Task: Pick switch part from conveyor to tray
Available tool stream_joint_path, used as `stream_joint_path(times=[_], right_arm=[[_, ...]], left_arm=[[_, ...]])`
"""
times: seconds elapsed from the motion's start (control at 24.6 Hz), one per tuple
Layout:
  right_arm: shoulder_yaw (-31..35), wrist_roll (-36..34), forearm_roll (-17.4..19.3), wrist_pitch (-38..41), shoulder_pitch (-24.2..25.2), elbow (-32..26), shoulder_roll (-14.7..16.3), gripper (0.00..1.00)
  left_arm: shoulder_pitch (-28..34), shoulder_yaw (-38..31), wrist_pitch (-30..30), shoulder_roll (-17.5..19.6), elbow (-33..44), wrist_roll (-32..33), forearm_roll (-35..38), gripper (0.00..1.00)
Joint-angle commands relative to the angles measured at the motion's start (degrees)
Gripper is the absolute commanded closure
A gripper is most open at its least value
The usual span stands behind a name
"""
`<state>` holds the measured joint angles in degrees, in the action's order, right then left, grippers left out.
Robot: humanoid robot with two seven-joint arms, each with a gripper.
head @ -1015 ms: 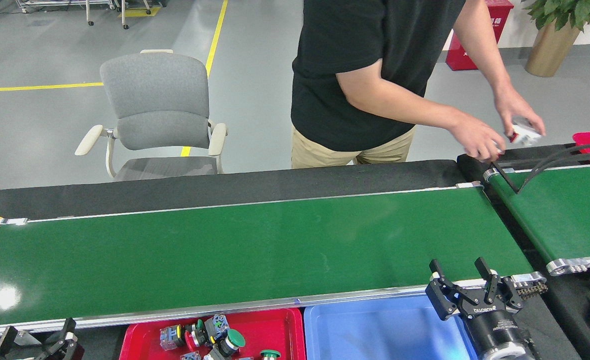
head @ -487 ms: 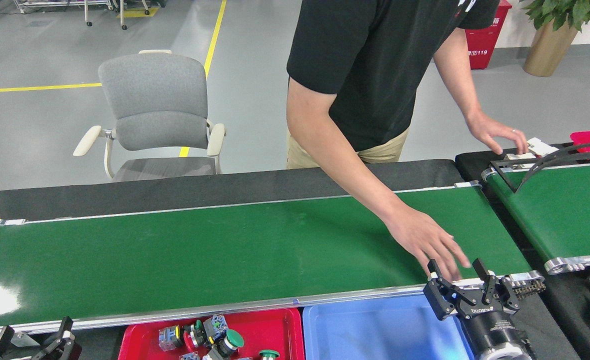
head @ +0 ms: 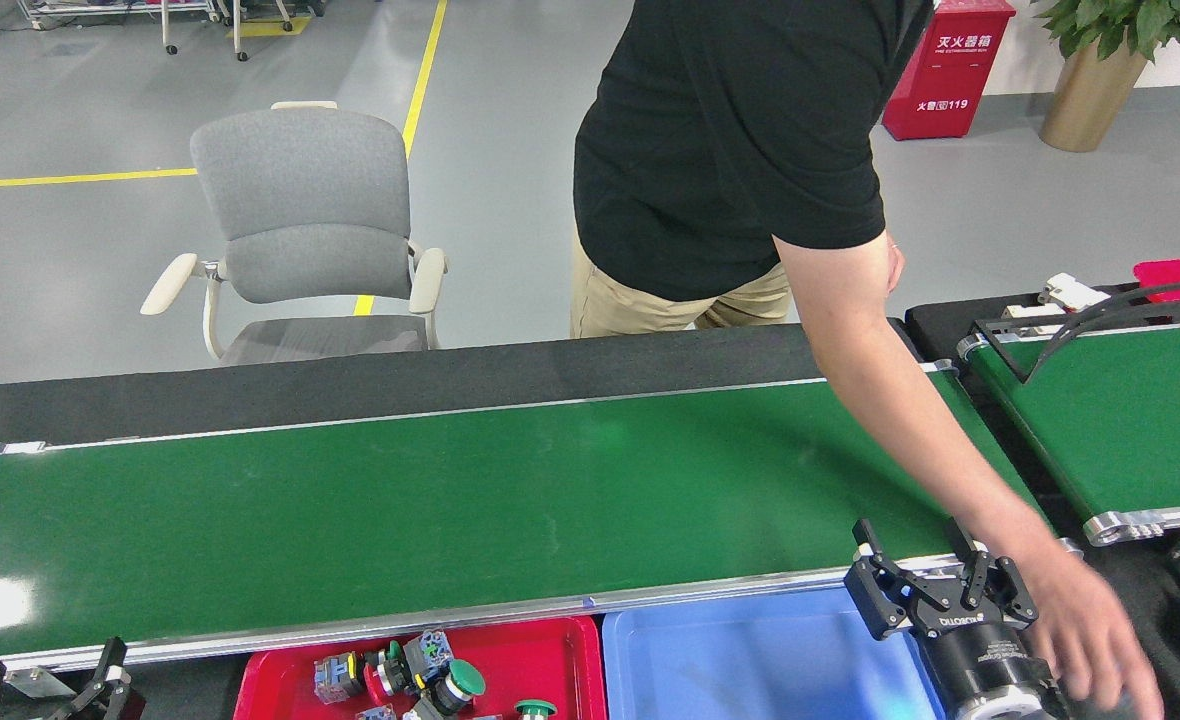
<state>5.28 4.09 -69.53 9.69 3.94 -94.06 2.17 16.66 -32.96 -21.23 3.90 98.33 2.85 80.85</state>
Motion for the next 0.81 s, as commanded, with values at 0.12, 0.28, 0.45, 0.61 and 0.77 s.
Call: stream_joint_path(times=[0.12,0.28,0.45,0.61,0.77], right_arm=[[0.43,-0.4,0.18,-0.02,-0.16,-1.21,-0.06,0.0],[1.92,-0.49,0.18,0.07,0.37,-2.0,-0.06,0.0],[3.42,-0.58,0.18,0.15,0.9,-2.44,-0.06,0.0],[3.5,-0.58,0.18,0.15,1.78,-3.06,-0.06,0.0],[3.77,-0.58,0.44,0.07,4.06,-4.73,-0.15,0.0]], left_arm=[[0.12,0.44,0.05,0.58,0.63,-0.21,-0.25,0.0],[-1.46,3.43,-0.12,0.93,0.54,0.05,-0.08,0.0],[-2.43,7.3,0.14,0.84,0.54,0.23,-0.08,0.0],[-2.43,7.21,0.14,1.02,0.46,0.23,-0.08,0.0],[-2.25,6.95,0.05,1.02,0.46,0.23,-0.25,0.0]])
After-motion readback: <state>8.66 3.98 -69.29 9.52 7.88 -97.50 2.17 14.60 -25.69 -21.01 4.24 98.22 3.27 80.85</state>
